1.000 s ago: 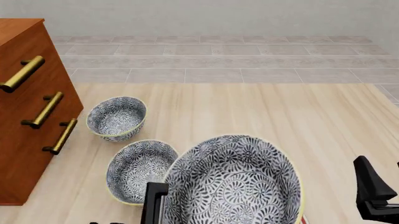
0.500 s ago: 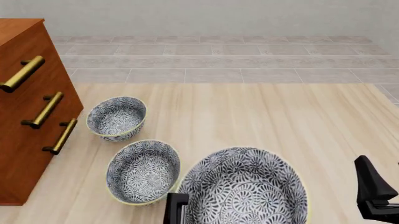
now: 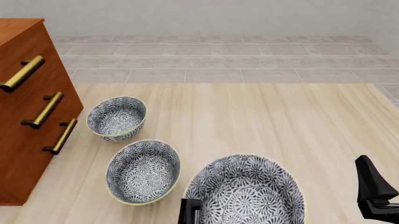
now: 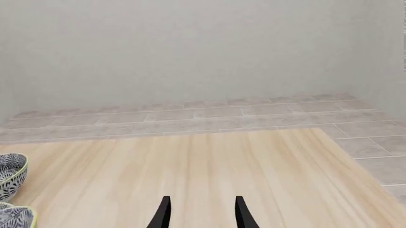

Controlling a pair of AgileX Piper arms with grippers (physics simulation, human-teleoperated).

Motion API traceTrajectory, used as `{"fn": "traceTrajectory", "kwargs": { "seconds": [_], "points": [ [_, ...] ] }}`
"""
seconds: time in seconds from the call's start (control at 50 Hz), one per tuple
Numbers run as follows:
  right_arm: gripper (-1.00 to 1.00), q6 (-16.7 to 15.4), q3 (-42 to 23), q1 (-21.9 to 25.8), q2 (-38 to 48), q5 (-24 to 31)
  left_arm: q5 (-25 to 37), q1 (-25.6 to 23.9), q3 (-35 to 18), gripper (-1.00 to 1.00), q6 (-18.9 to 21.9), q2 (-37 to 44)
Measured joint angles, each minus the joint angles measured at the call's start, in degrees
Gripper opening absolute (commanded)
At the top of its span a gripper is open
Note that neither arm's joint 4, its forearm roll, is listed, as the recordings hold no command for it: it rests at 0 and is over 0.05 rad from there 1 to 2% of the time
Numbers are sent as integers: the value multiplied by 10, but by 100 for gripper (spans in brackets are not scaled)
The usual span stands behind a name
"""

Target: Put the bowl at the front on the plate.

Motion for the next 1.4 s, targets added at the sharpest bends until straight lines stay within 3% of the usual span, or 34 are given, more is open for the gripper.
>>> {"fn": "traceTrajectory", "kwargs": {
  "seconds": [0.82, 1.4],
  "points": [
    [100, -4, -1, 5, 0, 1, -89, -2, 17, -100, 3, 120],
    [100, 0, 0, 1, 0, -1, -131, 10, 20, -100, -8, 160]
  ]
}}
